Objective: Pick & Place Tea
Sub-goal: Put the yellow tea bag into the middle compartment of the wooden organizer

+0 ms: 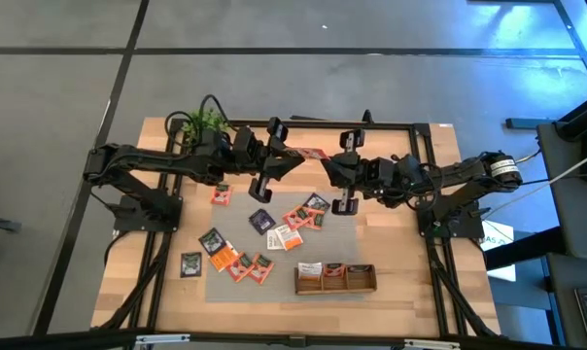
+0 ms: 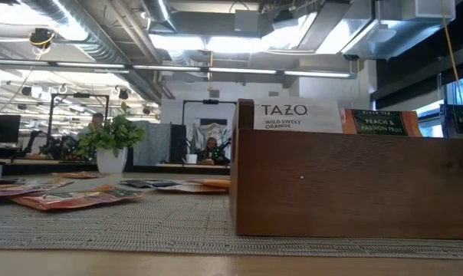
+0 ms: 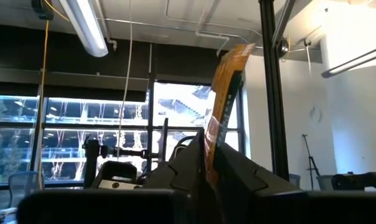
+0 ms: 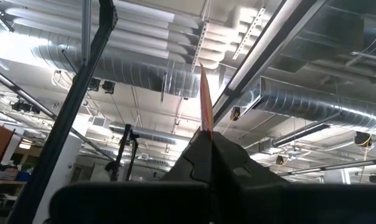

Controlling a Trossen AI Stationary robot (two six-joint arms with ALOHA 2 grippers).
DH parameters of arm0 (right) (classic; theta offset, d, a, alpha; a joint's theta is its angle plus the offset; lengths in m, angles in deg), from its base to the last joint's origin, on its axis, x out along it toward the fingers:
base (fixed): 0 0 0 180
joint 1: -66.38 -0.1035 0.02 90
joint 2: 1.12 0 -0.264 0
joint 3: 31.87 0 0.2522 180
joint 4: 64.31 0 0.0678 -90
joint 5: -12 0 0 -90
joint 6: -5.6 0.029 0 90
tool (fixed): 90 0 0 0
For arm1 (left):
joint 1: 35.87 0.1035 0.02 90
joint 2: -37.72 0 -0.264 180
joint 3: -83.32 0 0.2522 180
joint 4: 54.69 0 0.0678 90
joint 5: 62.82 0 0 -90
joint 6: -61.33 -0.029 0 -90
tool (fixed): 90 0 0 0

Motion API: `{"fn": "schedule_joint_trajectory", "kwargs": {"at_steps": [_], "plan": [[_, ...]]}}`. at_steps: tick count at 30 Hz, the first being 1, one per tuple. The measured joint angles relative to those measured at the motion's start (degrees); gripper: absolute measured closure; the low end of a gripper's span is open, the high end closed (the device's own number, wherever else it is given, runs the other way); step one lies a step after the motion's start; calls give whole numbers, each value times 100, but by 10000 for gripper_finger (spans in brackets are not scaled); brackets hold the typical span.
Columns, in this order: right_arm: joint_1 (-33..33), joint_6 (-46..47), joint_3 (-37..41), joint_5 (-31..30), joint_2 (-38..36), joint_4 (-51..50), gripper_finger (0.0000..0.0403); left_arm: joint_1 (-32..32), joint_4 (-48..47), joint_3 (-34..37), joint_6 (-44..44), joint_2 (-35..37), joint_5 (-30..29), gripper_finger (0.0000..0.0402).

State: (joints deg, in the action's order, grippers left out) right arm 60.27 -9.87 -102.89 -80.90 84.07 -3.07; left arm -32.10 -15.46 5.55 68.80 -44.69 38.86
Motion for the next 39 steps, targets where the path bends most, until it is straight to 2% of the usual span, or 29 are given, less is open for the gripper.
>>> {"fn": "schedule_joint_trajectory", "kwargs": {"at_steps": [5, 9, 15, 19, 23, 27, 32, 36, 39], "plan": [[0, -1, 0, -2, 0, -5, 398, 2, 0, 0, -20, 0, 2, 396], [0, 1, 0, 0, 0, -40, 387, 2, -2, 0, -23, 0, 17, 398], [-2, 312, 7, 4, -22, -535, 317, 29, -3, 0, -23, 4, 240, 398], [-2, 808, 7, -46, -230, -1811, 265, 154, -261, 2, 21, 112, 348, 399], [43, 1438, 7, -48, -655, -3690, 242, 358, -1288, 2, -82, 372, 346, 399], [176, 2072, 9, -48, -1124, -5775, 240, 608, -2781, 2, -85, 748, 343, 399], [398, 2842, 7, -48, -1836, -7757, 240, 907, -4803, 2, 181, 1135, 298, 399], [551, 3106, 7, -53, -2267, -8769, 240, 999, -5875, 2, 438, 1153, 287, 399], [553, 3172, 7, -63, -2394, -8999, 240, 952, -6239, 4, 598, 1037, 307, 399]]}}
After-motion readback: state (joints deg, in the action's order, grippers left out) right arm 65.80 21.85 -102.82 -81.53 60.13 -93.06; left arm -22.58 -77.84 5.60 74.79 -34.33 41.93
